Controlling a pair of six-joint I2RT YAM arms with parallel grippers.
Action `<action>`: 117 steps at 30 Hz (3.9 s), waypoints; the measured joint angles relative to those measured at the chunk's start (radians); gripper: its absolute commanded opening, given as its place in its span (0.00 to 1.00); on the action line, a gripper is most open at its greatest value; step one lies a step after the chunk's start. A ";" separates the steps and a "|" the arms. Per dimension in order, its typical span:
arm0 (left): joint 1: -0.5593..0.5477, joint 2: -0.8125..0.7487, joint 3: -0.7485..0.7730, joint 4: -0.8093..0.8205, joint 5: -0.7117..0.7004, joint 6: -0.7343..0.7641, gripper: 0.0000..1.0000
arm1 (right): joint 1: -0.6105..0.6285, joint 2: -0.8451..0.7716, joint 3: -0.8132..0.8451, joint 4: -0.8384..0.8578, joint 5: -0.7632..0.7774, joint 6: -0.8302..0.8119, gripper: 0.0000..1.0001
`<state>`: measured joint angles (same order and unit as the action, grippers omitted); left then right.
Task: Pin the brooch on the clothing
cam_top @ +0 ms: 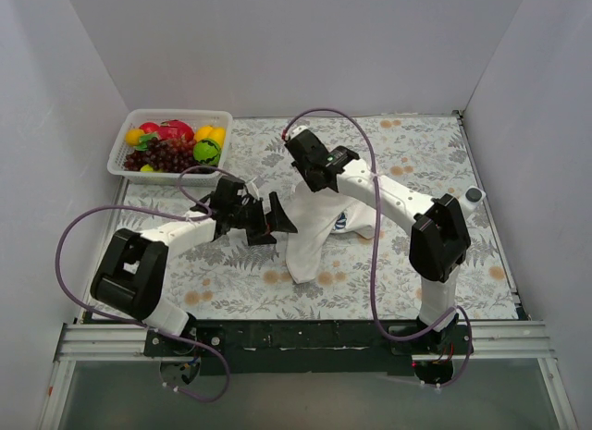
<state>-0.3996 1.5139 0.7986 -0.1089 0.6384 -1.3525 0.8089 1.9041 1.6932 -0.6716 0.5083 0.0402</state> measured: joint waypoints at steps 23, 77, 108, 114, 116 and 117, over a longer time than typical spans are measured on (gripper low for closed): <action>-0.229 0.031 -0.136 -0.093 -0.011 -0.278 0.63 | -0.148 -0.085 -0.091 0.009 -0.067 0.010 0.01; -0.016 0.170 1.424 -0.476 -0.576 0.419 0.00 | -0.205 -0.609 0.268 0.345 -0.005 -0.186 0.01; -0.016 -0.016 1.516 -0.342 -0.354 0.520 0.00 | -0.205 -0.788 0.171 0.507 -0.211 -0.178 0.01; 0.052 0.119 1.519 -0.378 -0.337 0.504 0.00 | -0.219 -0.582 0.342 0.373 -0.137 -0.201 0.01; 0.102 0.171 1.519 -0.391 -0.314 0.488 0.00 | -0.262 -0.516 0.366 0.324 -0.148 -0.186 0.01; 0.122 0.192 1.519 -0.397 -0.305 0.481 0.00 | -0.299 -0.487 0.368 0.301 -0.165 -0.171 0.01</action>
<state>-0.2775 1.7054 2.3177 -0.5056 0.3332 -0.8719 0.5102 1.4174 2.0609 -0.3710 0.3435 -0.1310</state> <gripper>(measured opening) 0.021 0.096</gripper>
